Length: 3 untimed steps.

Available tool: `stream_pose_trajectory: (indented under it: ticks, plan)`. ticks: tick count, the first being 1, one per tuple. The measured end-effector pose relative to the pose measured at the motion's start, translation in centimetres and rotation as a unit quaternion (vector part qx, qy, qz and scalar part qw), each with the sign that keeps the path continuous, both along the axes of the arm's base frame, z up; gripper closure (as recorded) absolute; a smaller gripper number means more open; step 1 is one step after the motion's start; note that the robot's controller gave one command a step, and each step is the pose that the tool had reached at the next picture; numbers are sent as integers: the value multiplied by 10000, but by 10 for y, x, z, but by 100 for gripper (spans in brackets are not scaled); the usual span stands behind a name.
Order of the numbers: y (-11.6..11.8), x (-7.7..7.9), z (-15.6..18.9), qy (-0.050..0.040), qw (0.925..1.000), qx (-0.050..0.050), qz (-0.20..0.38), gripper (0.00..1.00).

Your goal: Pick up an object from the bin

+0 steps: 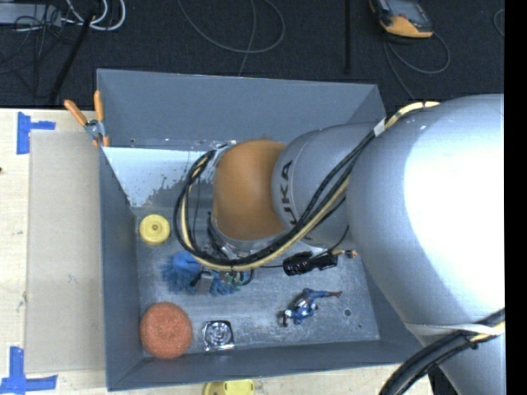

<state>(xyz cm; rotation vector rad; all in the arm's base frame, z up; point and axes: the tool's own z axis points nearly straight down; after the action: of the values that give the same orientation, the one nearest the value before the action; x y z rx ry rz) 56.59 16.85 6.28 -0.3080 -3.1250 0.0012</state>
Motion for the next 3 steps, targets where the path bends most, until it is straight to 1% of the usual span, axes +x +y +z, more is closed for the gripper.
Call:
stream_pose_trajectory:
  ticks: [1, 2, 3]
  plan:
    - [0, 0, 0, 0, 10000, 1, -2, 100]
    - [-1, -2, 4, 21, 10000, -6, -7, 100]
    - [-2, -3, 27, 50, 10000, -16, -11, 100]
